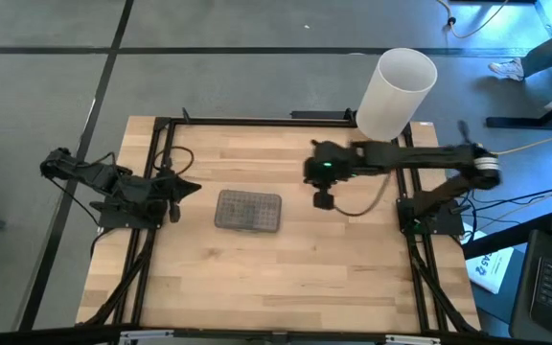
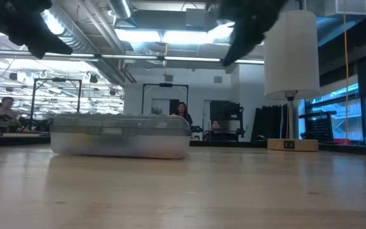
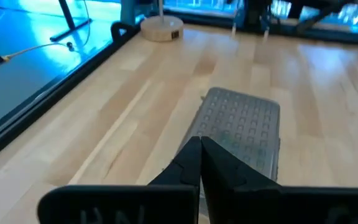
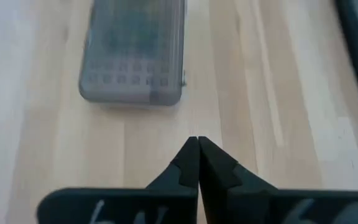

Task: Pack school essentials
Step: Return to Home Position

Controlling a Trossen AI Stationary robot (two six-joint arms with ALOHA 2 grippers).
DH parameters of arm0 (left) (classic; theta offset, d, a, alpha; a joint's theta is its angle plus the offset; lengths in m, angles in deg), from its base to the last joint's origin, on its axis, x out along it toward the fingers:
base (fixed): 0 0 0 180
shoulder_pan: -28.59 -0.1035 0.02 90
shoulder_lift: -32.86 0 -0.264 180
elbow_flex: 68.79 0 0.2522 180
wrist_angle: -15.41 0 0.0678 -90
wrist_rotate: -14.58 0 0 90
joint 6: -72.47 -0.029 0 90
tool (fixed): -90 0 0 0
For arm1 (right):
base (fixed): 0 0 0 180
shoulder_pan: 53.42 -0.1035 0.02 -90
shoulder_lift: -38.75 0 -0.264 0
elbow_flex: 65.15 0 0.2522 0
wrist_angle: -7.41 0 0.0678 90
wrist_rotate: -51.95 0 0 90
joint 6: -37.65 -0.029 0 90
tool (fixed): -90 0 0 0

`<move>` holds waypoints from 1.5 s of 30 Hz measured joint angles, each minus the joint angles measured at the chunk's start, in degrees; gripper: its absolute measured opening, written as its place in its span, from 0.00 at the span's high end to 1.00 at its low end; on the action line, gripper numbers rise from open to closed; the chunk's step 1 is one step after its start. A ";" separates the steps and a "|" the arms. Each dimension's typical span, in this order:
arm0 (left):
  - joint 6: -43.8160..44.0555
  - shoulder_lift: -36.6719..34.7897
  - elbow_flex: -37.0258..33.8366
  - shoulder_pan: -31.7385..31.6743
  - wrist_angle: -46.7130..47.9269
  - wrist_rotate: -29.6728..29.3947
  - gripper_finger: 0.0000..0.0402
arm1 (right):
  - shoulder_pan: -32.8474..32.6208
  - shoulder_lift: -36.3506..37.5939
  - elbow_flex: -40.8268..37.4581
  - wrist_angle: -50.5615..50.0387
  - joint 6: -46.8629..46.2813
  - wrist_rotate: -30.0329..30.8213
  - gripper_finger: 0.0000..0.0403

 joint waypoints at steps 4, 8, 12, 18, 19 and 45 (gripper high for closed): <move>-0.49 -2.91 -1.74 -0.90 -2.14 -0.16 1.00 | 1.04 11.73 -13.48 9.76 -2.99 -0.26 0.99; -2.76 -4.99 -3.62 -1.77 -5.65 -0.78 1.00 | 1.94 23.41 -24.12 17.25 -4.61 -0.15 1.00; -3.43 -6.67 -5.88 -2.91 -8.87 -1.14 1.00 | 2.55 34.22 -32.47 23.55 -4.55 -0.27 0.99; -3.45 -9.26 -8.58 -4.37 -11.60 -1.16 1.00 | 3.49 49.28 -41.73 30.01 -4.48 -1.68 1.00; -3.46 -9.72 -8.82 -4.67 -11.77 -1.16 1.00 | 3.53 51.52 -43.08 30.72 -4.48 -1.78 0.99; -10.93 -10.72 -22.71 -6.54 -36.06 0.39 1.00 | 3.50 85.52 -63.91 40.32 -4.43 -3.23 1.00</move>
